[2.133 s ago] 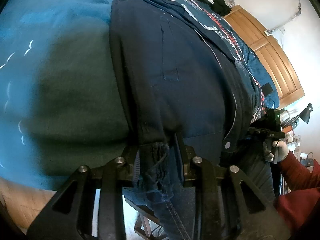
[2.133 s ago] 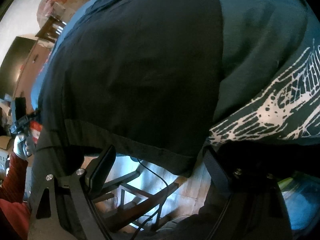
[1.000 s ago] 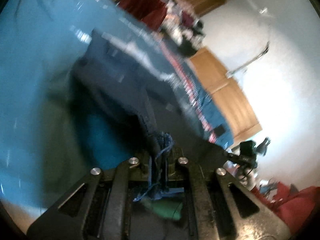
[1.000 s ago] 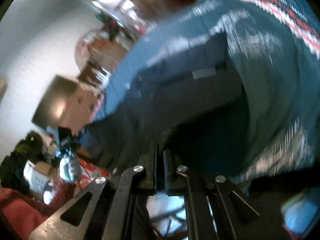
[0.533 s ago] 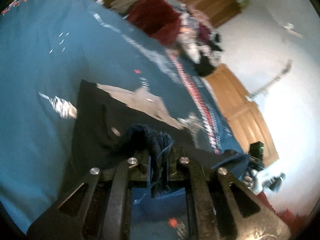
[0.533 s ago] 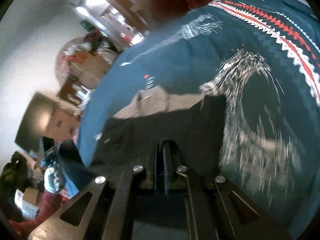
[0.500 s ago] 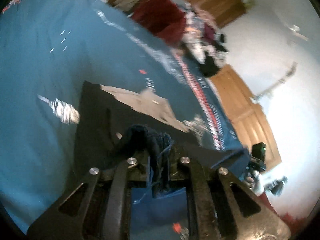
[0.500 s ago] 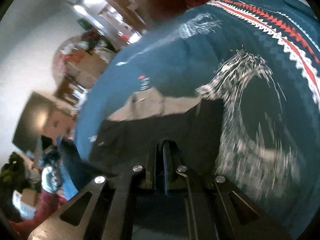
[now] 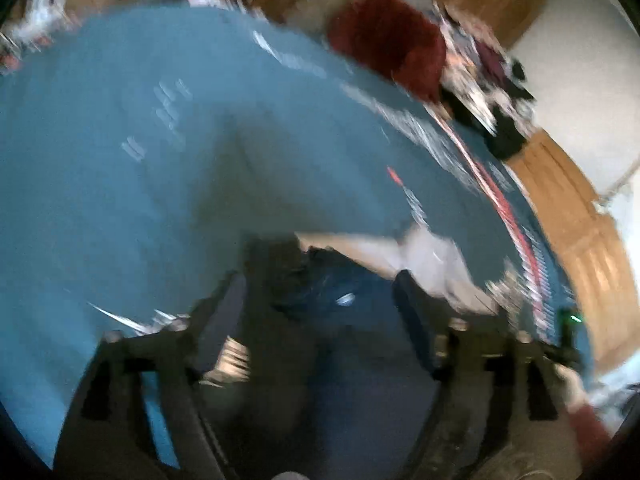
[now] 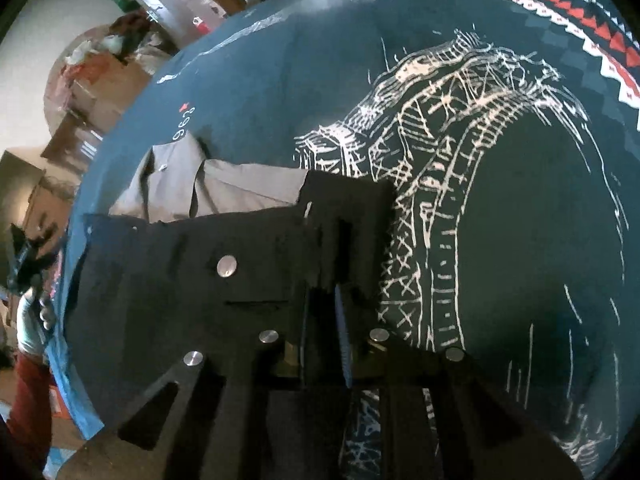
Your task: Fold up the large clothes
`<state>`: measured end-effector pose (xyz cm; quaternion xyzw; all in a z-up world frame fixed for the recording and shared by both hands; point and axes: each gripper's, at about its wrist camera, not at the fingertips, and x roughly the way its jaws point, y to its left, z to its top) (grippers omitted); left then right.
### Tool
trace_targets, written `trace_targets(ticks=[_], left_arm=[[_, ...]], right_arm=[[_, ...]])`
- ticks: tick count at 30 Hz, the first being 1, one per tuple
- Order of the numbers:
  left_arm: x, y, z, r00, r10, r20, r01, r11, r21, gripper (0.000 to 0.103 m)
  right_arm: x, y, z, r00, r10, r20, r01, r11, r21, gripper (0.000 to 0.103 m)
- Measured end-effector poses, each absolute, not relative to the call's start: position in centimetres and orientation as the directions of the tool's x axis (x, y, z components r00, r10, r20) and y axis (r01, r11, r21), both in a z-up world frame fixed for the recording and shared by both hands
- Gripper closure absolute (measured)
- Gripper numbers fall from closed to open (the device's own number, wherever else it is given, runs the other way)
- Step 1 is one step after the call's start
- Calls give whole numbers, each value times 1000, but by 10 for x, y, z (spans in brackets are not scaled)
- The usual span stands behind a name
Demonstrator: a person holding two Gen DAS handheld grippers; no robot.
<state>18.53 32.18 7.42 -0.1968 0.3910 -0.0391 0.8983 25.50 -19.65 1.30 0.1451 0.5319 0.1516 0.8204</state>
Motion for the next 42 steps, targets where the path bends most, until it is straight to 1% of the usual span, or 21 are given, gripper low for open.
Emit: trace_targets(ticks=[1, 2, 4, 6, 8, 11, 16, 18, 21, 23, 25, 29, 32, 33, 35, 36, 38, 39, 40, 41, 42], left_arm=[[183, 324, 75, 689, -215, -692, -87, 924, -373, 23], [182, 321, 74, 675, -240, -698, -58, 925, -375, 24], [178, 297, 70, 633, -253, -732, 27, 952, -306, 28], [175, 277, 61, 595, -262, -760, 83, 960, -266, 33], [172, 260, 55, 568, -264, -780, 114, 963, -244, 33], [155, 256, 43, 547, -290, -785, 122, 956, -268, 33], [127, 257, 58, 584, -315, -748, 129, 946, -297, 34], [112, 256, 65, 598, -316, -737, 142, 946, -291, 34], [85, 258, 68, 600, -313, -736, 148, 948, -282, 33], [73, 268, 60, 586, -278, -761, 104, 958, -269, 33], [61, 285, 52, 581, -251, -774, 45, 960, -277, 34], [41, 284, 57, 600, -256, -758, 45, 957, -287, 34], [35, 276, 60, 623, -275, -732, 62, 951, -304, 32], [37, 274, 56, 616, -268, -740, 53, 952, -300, 32], [39, 277, 47, 592, -249, -766, 22, 955, -294, 33], [37, 279, 47, 587, -251, -770, 24, 956, -293, 33], [26, 281, 51, 593, -255, -764, 31, 955, -295, 33], [21, 283, 54, 599, -261, -757, 35, 953, -301, 33], [17, 284, 55, 602, -262, -755, 33, 952, -304, 33], [14, 287, 54, 603, -261, -754, 24, 951, -310, 33], [12, 289, 52, 602, -260, -755, 11, 948, -317, 33]], right_arm=[[256, -196, 13, 396, 394, -829, -91, 916, 392, 85], [250, -195, 15, 402, 387, -829, -88, 918, 386, 88], [246, -192, 17, 418, 365, -832, -92, 928, 360, 93], [244, -191, 18, 426, 347, -835, -95, 935, 341, 101], [242, -194, 20, 440, 340, -831, -86, 937, 338, 102], [240, -199, 25, 464, 336, -820, -81, 937, 339, 102], [241, -205, 28, 479, 322, -817, -56, 940, 337, 101], [229, -192, 41, 505, 309, -806, -94, 948, 305, 98], [190, -161, 58, 523, 391, -757, -201, 920, 336, 97], [148, -136, 56, 518, 399, -757, -262, 916, 303, 97], [118, -118, 48, 517, 363, -775, -280, 927, 248, 96], [65, -88, 37, 544, 337, -768, -302, 933, 195, 96], [55, -72, 21, 570, 286, -770, -322, 940, 111, 88], [60, -77, 9, 549, 268, -791, -295, 948, 117, 94], [62, -90, 4, 541, 288, -790, -252, 952, 174, 103], [63, -97, 10, 550, 241, -799, -206, 967, 150, 100], [55, -103, 31, 591, 247, -768, -183, 968, 170, 87], [51, -103, 40, 607, 265, -749, -193, 964, 184, 87], [49, -100, 43, 614, 277, -739, -206, 960, 189, 84], [49, -98, 41, 607, 281, -743, -211, 959, 191, 72], [53, -94, 31, 582, 274, -766, -204, 961, 189, 66]])
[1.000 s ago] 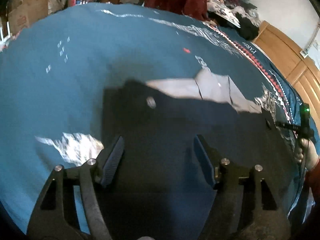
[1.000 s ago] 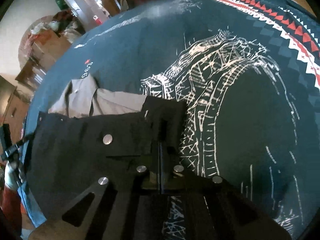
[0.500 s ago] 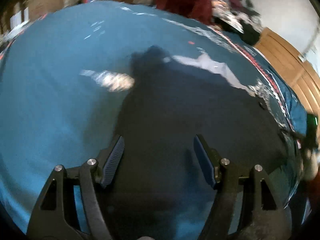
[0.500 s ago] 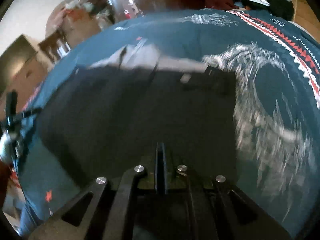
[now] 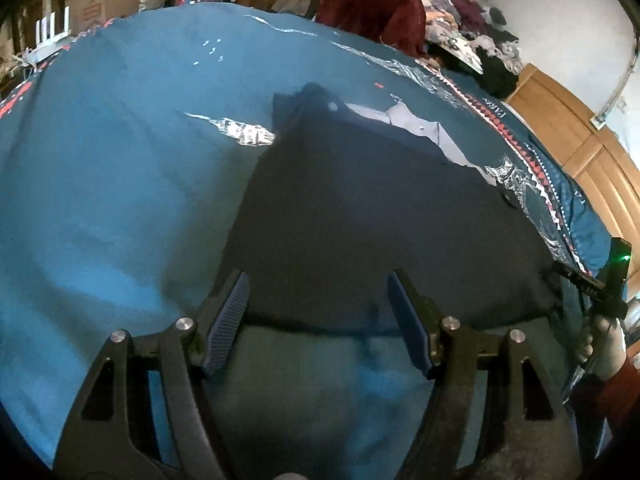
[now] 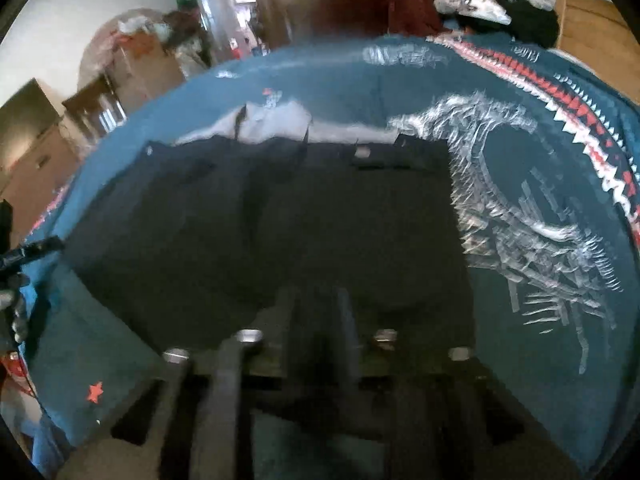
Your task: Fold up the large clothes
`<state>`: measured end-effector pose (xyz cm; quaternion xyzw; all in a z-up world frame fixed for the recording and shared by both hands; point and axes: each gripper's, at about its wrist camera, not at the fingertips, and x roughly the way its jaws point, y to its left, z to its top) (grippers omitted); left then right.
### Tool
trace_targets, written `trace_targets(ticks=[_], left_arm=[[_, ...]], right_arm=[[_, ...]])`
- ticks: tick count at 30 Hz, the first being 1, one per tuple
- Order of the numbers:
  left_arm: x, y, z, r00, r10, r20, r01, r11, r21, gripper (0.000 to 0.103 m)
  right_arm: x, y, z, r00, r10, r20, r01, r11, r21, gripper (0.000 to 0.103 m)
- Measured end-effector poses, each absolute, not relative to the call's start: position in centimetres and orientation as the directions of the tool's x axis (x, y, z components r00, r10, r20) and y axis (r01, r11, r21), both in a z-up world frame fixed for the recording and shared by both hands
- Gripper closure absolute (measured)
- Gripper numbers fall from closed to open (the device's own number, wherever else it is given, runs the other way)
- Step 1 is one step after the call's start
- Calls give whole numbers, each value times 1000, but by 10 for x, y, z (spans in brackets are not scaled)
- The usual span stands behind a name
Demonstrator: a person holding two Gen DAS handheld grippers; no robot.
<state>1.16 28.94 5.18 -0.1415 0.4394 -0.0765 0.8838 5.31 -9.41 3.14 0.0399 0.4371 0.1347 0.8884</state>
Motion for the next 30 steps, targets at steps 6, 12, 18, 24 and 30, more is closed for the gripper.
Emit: trace_targets(ticks=[6, 12, 18, 24, 30], left_arm=[[-11, 312, 51, 597, -254, -761, -74, 927, -367, 33], [-36, 298, 48, 588, -338, -735, -32, 898, -439, 35], [-20, 290, 36, 611, -374, -698, -95, 840, -534, 36], [4, 302, 19, 637, -368, -677, -202, 768, -608, 48], [19, 300, 21, 667, -341, -662, -196, 778, -597, 45]], right_arm=[[43, -70, 32, 545, 214, -811, -191, 973, 128, 64], [-23, -50, 54, 621, 247, -743, -211, 967, 145, 51], [-57, -39, 7, 545, 241, -803, -157, 970, 184, 51], [-60, -42, 3, 549, 242, -800, -140, 970, 197, 49], [-47, -36, 10, 547, 232, -804, -138, 973, 187, 46]])
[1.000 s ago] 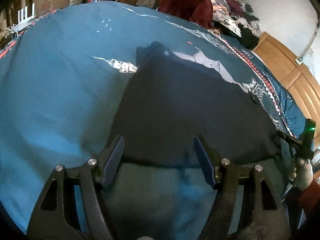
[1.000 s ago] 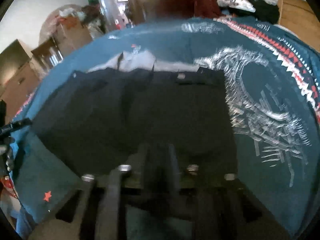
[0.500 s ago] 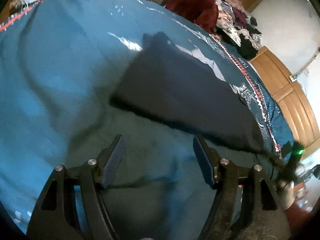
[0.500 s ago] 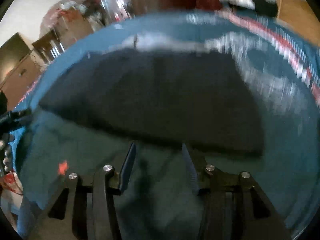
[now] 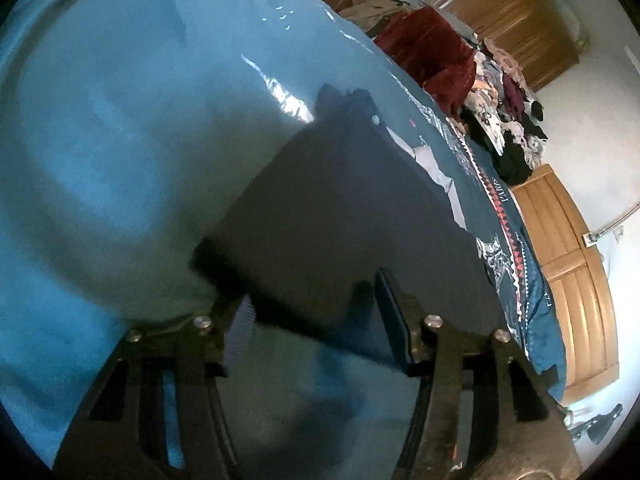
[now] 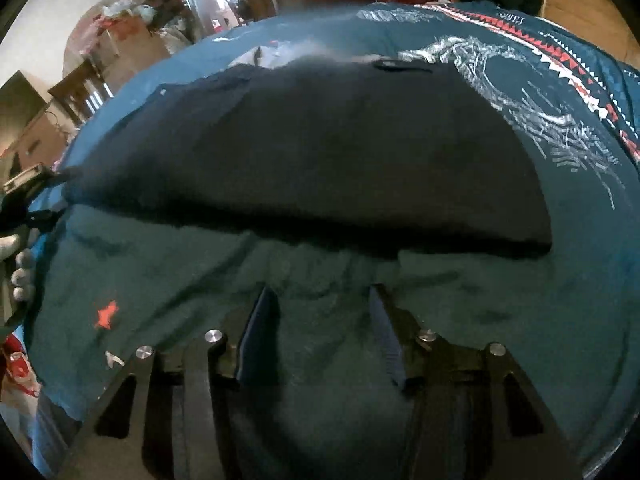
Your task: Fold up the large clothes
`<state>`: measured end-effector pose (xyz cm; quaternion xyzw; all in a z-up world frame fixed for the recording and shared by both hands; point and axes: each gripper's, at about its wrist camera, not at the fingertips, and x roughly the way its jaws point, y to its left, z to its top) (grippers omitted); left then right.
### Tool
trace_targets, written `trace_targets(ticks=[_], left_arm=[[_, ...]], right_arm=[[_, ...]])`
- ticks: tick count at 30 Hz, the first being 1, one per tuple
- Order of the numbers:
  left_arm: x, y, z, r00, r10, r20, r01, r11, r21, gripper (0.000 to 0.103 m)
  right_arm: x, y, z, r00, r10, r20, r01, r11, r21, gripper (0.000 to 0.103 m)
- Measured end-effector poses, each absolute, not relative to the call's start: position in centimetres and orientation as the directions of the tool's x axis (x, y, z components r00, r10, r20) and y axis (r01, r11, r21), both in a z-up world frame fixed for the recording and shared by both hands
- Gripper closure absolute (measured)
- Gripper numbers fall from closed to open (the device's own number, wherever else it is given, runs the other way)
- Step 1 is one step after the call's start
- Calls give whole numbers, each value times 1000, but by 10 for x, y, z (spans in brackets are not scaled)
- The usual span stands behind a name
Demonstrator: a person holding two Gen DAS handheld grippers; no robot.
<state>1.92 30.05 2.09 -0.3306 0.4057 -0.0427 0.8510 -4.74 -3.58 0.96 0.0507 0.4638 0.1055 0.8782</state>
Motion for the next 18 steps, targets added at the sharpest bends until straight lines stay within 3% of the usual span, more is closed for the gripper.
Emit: trace_targets(ticks=[5, 9, 11, 14, 18], left_arm=[[34, 304, 12, 674, -374, -637, -166, 764, -623, 40], [33, 288, 17, 678, -393, -622, -72, 805, -588, 10], [37, 282, 17, 668, -395, -631, -47, 823, -566, 0], [40, 281, 16, 666, -381, -642, -49, 836, -547, 0], [37, 280, 19, 692, -354, -629, -62, 839, -540, 1]], right_arm=[[-42, -18, 15, 549, 244, -800, -148, 970, 194, 46], [-47, -12, 0, 553, 222, -803, -127, 975, 183, 43], [-50, -5, -4, 569, 222, -792, -157, 975, 160, 27], [-51, 10, -8, 579, 202, -790, -200, 974, 102, 5], [-49, 21, -13, 588, 160, -793, -182, 981, 63, 0]])
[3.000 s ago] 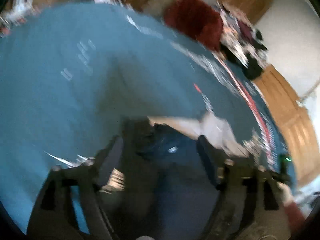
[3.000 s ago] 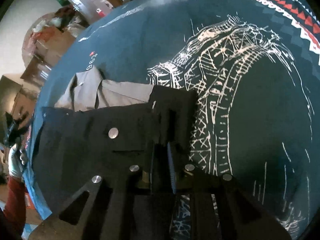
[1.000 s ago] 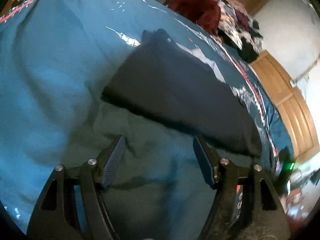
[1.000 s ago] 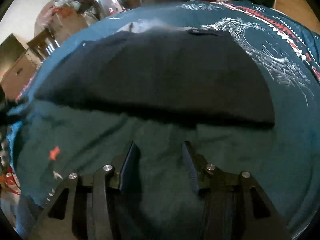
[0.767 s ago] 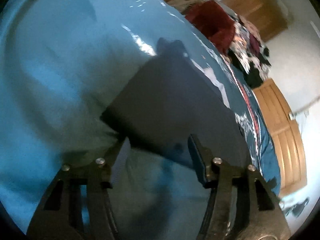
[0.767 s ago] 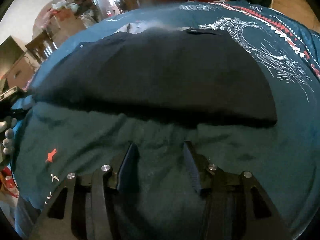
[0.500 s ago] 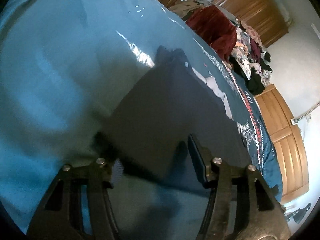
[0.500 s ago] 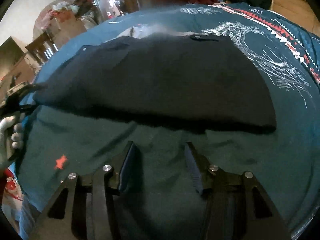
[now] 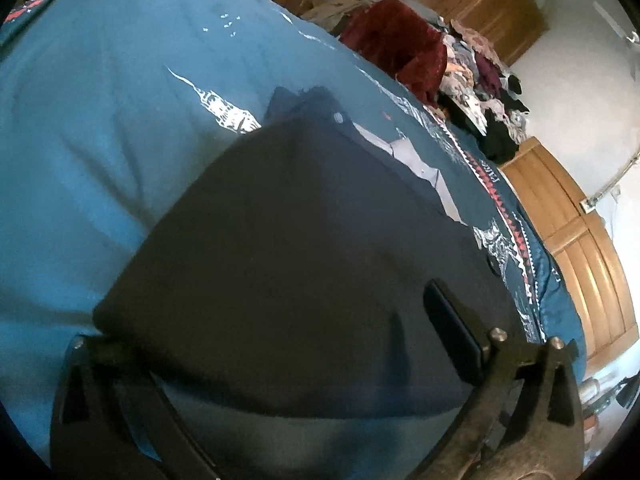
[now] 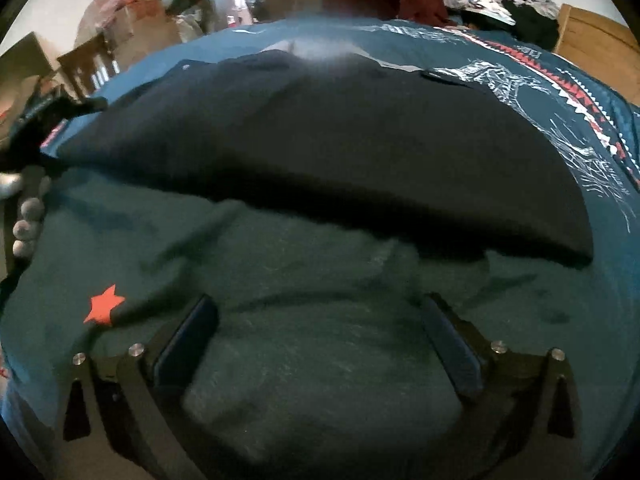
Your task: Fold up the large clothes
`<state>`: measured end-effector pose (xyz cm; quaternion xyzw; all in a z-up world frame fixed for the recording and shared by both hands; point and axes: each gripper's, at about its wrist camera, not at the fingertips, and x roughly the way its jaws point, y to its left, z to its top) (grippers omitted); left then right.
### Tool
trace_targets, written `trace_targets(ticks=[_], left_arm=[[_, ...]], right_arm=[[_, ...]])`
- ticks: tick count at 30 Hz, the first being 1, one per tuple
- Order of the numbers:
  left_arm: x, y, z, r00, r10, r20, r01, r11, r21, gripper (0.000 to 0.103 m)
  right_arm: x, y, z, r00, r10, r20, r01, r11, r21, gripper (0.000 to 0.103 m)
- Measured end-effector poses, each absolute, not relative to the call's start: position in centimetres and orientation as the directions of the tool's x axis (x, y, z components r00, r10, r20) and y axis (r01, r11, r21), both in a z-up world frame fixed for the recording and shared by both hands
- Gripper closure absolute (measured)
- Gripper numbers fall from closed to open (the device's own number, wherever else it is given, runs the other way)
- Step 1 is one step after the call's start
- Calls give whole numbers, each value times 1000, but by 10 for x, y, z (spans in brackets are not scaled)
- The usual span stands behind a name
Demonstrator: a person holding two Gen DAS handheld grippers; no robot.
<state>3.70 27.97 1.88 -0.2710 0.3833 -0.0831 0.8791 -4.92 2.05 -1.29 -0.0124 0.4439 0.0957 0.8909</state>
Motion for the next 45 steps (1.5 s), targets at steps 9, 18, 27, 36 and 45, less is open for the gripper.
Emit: trace_targets(ticks=[9, 18, 27, 36, 45], left_arm=[[30, 296, 13, 707, -276, -651, -173, 826, -537, 46], [25, 307, 10, 736, -320, -597, -134, 796, -591, 48], [24, 307, 9, 751, -310, -582, -128, 797, -590, 50], [24, 308, 8, 758, -315, -570, -121, 792, -598, 50], [23, 309, 8, 761, -318, -566, -119, 789, -603, 50]], right_arm=[[-39, 13, 3, 596, 94, -798, -60, 996, 72, 6], [-33, 13, -16, 610, 105, -786, -81, 994, 71, 0], [-36, 9, -18, 626, 128, -769, -82, 992, 98, 0], [-36, 9, -19, 630, 134, -765, -85, 991, 104, 0], [-35, 9, -19, 632, 134, -763, -84, 991, 104, 0]])
